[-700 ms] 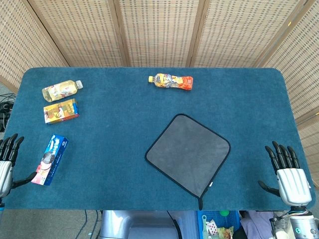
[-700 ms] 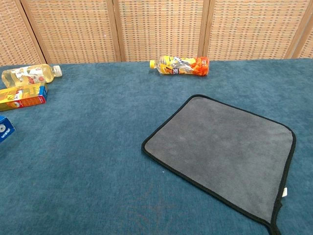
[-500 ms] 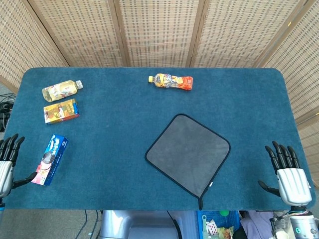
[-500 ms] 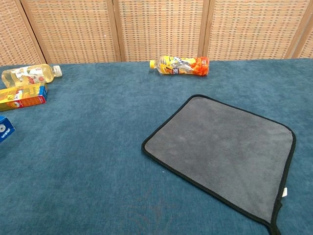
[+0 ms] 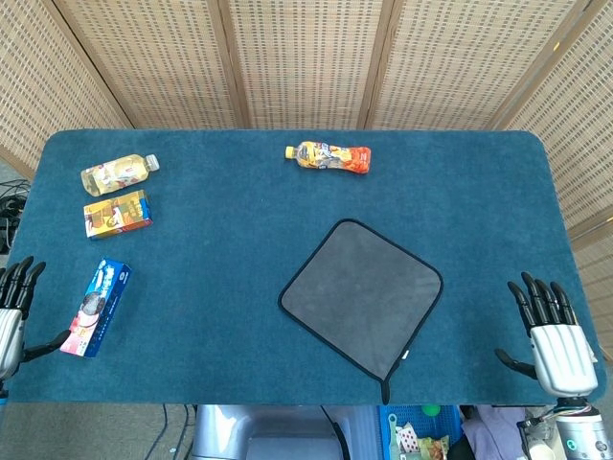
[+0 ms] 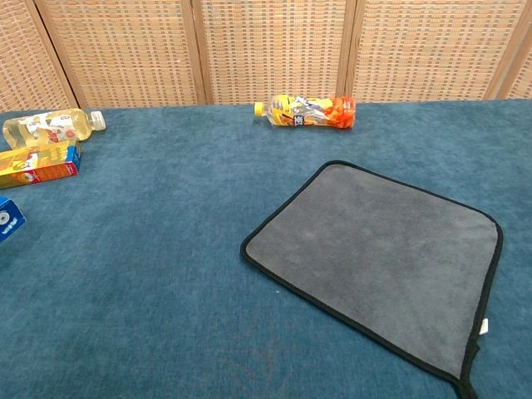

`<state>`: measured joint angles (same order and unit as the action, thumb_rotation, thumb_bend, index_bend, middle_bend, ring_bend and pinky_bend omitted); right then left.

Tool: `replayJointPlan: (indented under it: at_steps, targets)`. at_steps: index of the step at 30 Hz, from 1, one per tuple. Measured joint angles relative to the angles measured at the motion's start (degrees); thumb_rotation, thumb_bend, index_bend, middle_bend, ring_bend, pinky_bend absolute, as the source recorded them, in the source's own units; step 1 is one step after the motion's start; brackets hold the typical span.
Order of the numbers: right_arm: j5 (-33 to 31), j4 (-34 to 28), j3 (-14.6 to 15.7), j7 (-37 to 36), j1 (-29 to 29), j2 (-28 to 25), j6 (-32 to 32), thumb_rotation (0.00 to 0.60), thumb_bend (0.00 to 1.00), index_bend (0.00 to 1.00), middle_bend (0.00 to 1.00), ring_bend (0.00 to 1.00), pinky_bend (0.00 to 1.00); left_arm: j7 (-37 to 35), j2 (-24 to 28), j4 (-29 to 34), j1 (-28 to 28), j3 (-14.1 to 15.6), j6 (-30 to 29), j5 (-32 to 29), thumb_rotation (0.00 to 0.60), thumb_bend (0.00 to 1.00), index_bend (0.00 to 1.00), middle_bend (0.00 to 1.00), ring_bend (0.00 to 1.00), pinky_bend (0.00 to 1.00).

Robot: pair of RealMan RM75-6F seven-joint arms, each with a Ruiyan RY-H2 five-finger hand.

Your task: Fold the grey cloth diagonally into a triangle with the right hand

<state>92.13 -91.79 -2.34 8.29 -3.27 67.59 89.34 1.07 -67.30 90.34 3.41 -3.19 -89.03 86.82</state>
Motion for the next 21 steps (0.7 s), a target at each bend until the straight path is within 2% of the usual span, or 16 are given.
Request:
replayJointPlan:
  at_steps: [15, 21]
  targets:
    - [1.9, -1.4, 0.9, 1.6, 0.3, 0.4, 0.7, 0.6, 0.11, 0.01, 0.0, 0.0, 0.0, 0.1, 0.0, 0.3, 0.0, 0.0, 0.0, 0.0, 0.6, 0.15, 0.0, 0.0, 0.0, 0.0]
    - [4.8, -3.0, 2.7, 4.6, 0.5, 2.7, 0.7, 0.6, 0.11, 0.01, 0.0, 0.0, 0.0, 0.0, 0.2, 0.5, -0.2, 0.0, -0.4, 0.1, 0.6, 0.15, 0.0, 0.0, 0.0, 0.0]
